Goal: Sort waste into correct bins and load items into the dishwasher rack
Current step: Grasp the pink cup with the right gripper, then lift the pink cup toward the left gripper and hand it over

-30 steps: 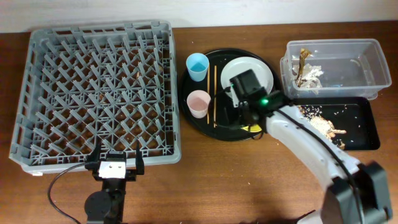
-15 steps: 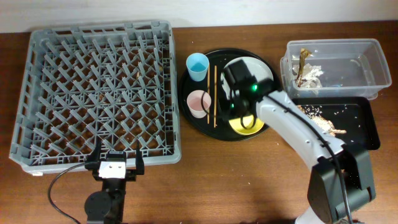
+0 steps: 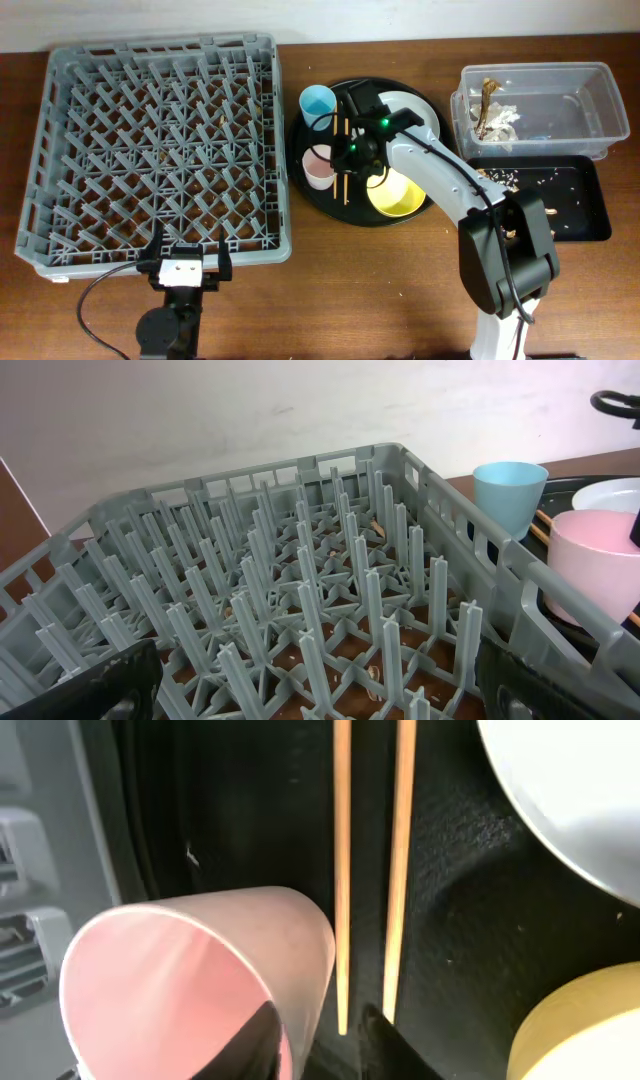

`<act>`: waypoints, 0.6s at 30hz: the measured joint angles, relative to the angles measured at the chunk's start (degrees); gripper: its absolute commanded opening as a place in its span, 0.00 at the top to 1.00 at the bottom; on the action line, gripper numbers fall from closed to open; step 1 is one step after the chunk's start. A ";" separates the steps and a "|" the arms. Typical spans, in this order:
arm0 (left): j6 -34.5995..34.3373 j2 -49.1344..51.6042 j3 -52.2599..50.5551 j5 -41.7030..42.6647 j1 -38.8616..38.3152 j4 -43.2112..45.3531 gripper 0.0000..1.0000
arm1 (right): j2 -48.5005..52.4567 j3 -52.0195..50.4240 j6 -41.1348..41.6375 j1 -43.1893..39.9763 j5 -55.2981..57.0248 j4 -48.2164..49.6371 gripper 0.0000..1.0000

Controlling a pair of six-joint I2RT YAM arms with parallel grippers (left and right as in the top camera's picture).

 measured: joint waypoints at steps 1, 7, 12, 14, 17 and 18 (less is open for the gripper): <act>0.00 0.00 -0.02 0.00 0.00 0.00 0.01 | 0.00 0.00 0.09 0.02 -0.26 -0.07 0.89; 0.00 0.00 -0.02 0.00 0.00 0.00 0.01 | -0.02 0.00 0.02 0.55 -0.66 -0.26 0.96; 0.00 0.00 -0.02 0.00 0.00 0.00 0.01 | -9.27 0.00 -0.17 -2.78 -2.64 -5.05 0.96; 0.00 0.00 -0.02 0.00 0.00 0.00 0.01 | -13.68 0.07 -0.61 -4.28 -2.99 -7.69 0.96; 0.00 0.00 -0.02 0.00 0.00 0.00 0.00 | -14.10 0.04 -3.32 -6.21 -5.88 -9.11 0.96; 0.00 0.00 0.00 0.00 0.00 0.00 0.01 | -14.10 0.04 -4.04 -6.86 -7.28 -9.09 0.96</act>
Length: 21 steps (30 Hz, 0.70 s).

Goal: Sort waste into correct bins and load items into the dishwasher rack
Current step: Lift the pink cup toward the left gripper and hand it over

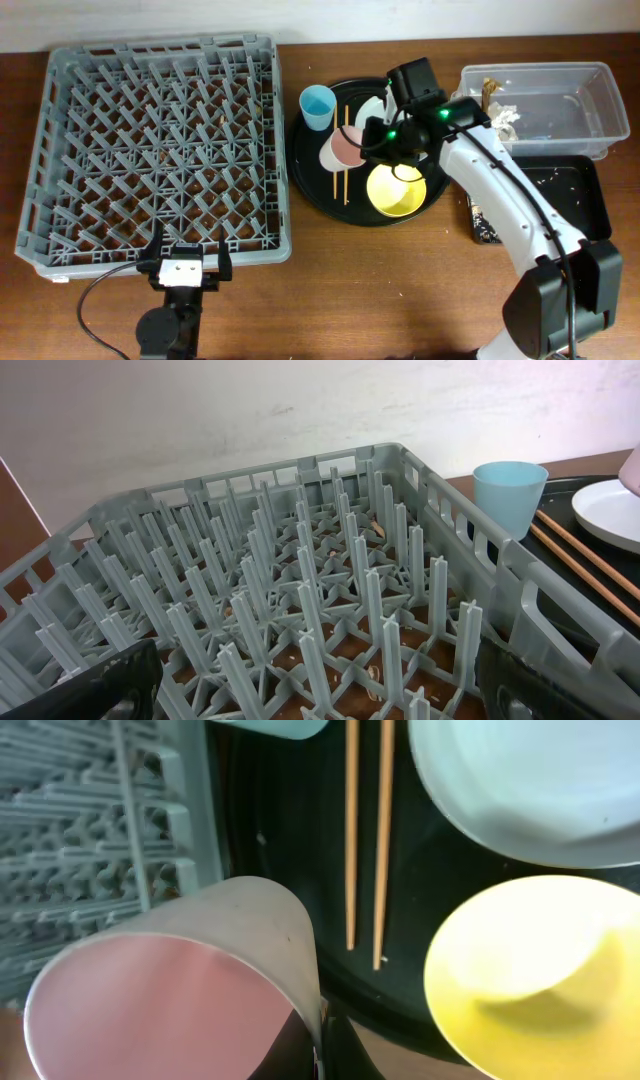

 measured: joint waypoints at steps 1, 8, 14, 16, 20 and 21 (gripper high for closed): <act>0.00 0.00 -0.02 0.00 0.00 0.00 0.00 | 0.00 0.00 -1.46 -1.09 -2.38 -0.02 0.96; -0.07 0.00 0.00 3.28 0.04 0.02 0.01 | 0.00 0.00 -14.08 -5.66 -20.41 -0.92 0.96; -9.90 0.02 -0.17 14.32 0.04 5.05 0.01 | 0.00 0.00 -17.33 -5.70 -22.73 -0.55 0.96; -12.92 0.66 -0.09 14.16 0.04 8.41 0.01 | 0.00 0.00 -17.62 -5.70 -24.87 1.62 0.96; -14.75 25.20 16.44 16.63 0.09 7.72 0.01 | -0.17 -0.07 -17.64 -5.79 -27.02 2.16 0.96; -14.97 36.11 24.92 18.97 0.09 8.09 0.00 | -0.20 0.00 -17.68 -5.86 -27.34 2.10 0.96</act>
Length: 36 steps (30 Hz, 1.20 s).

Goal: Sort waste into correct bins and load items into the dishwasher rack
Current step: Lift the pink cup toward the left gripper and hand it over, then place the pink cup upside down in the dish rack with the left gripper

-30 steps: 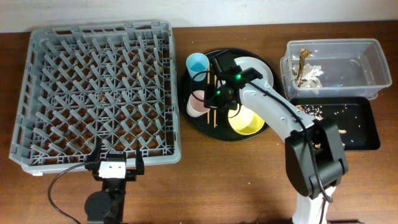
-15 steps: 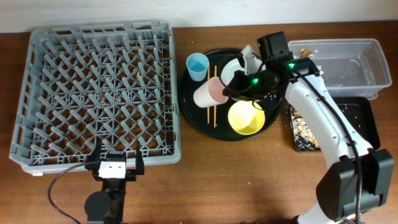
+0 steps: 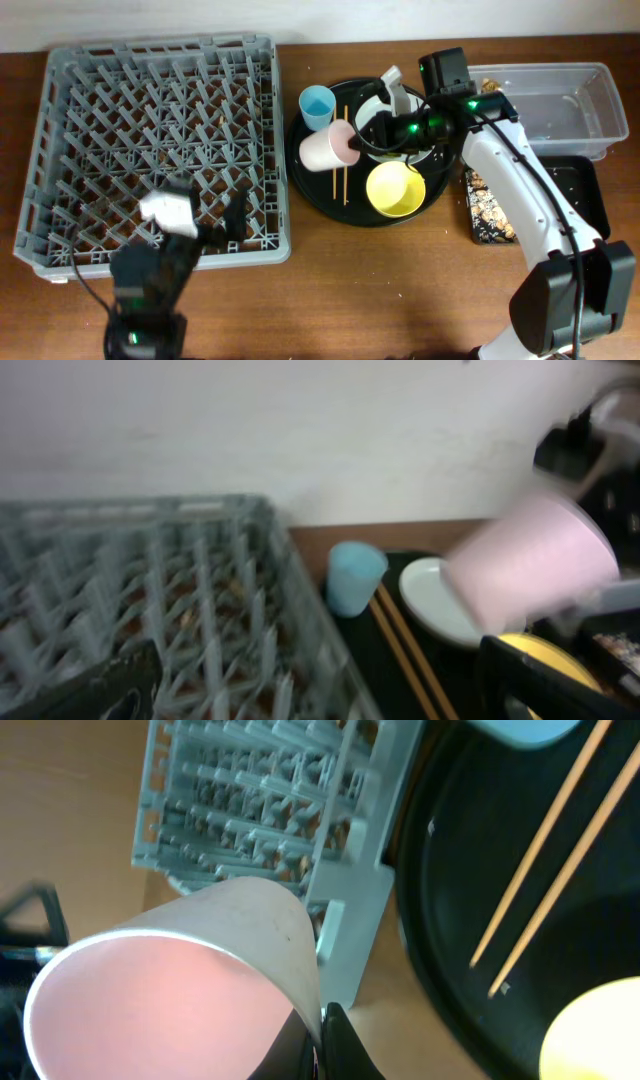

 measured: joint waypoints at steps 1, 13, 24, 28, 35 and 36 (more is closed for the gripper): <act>-1.51 8.13 6.88 2.40 0.07 -1.53 0.00 | 0.00 0.00 0.04 -0.07 -0.66 0.09 0.96; -67.84 47.39 25.64 50.95 0.11 3.06 0.04 | 0.31 0.00 -0.48 -5.42 -14.58 8.31 0.96; -60.17 47.39 25.68 54.27 0.13 2.93 0.07 | 11.21 -0.04 0.26 2.75 -32.44 17.49 0.96; -59.32 47.39 26.25 54.49 0.42 3.34 0.45 | 11.72 -0.11 -0.07 3.96 -32.02 17.42 0.96; -59.14 47.39 26.62 54.03 0.48 3.08 0.71 | 12.98 -0.11 0.15 4.07 -33.38 17.46 0.24; -58.40 47.41 26.58 53.83 0.42 4.00 0.71 | 12.98 -0.11 0.28 4.07 -33.51 17.55 0.11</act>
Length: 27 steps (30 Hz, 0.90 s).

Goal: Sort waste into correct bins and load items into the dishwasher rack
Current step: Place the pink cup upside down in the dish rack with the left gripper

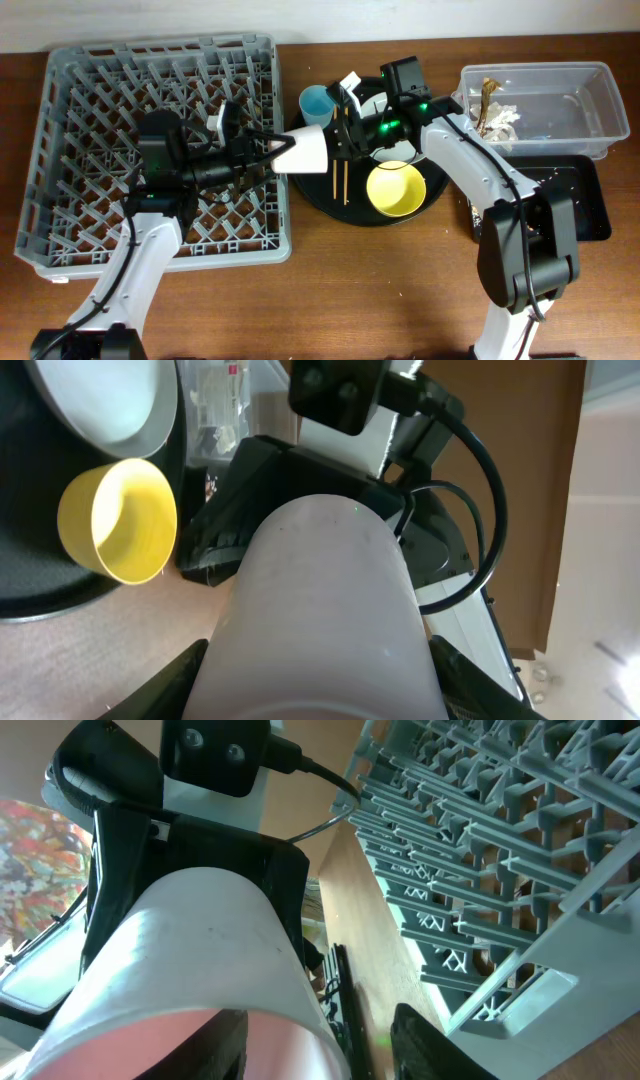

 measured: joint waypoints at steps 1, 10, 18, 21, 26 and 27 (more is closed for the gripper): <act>0.52 0.00 -0.15 -0.11 -0.02 2.10 0.75 | 0.00 0.00 0.02 -0.42 -0.17 -0.35 0.06; 22.18 0.57 13.60 -22.56 5.22 -33.29 0.75 | 0.00 0.00 -0.33 -11.47 11.54 -5.53 0.02; 41.46 3.45 37.40 -69.11 -11.52 -81.68 0.80 | -0.24 -0.04 -0.24 -11.43 25.44 -8.98 0.01; 41.68 11.10 37.40 -73.22 -12.70 -82.97 0.84 | -0.24 -0.04 -0.22 -11.43 25.64 -9.40 0.01; 41.86 17.46 37.44 -75.93 -12.70 -77.61 0.84 | -0.24 -0.04 -0.24 -11.43 25.66 -9.46 0.01; 41.86 17.51 37.44 -75.95 -12.70 -77.57 0.84 | -0.24 -0.04 -0.24 -11.43 25.66 -9.44 0.01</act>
